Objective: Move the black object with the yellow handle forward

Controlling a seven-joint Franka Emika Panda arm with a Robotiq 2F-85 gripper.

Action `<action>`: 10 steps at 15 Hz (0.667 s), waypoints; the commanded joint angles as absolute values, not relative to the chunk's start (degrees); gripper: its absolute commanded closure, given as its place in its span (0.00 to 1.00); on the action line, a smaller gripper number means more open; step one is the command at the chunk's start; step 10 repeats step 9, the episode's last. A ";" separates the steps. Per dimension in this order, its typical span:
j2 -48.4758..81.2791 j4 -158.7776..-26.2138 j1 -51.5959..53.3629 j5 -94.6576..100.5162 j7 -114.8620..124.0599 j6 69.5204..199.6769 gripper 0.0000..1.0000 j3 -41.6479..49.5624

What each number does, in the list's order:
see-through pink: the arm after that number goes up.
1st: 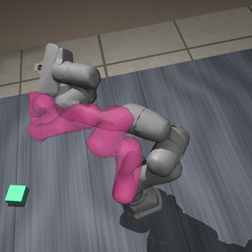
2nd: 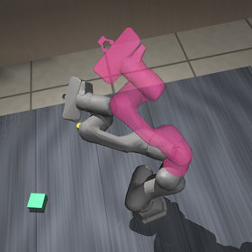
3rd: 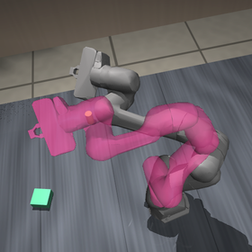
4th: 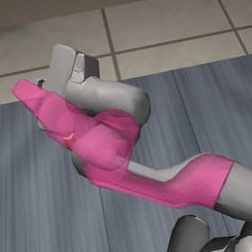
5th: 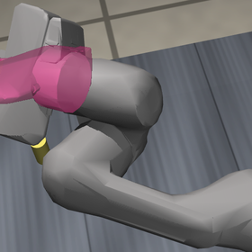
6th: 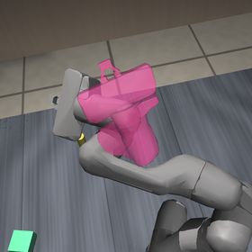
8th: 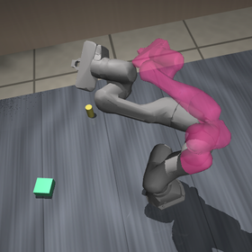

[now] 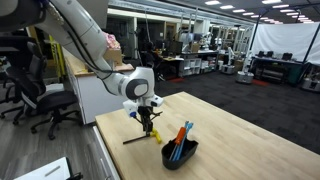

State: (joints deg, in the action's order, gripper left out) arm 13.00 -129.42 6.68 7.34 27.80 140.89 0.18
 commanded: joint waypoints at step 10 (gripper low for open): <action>0.69 -130.22 8.70 24.06 32.07 139.29 0.00 -1.41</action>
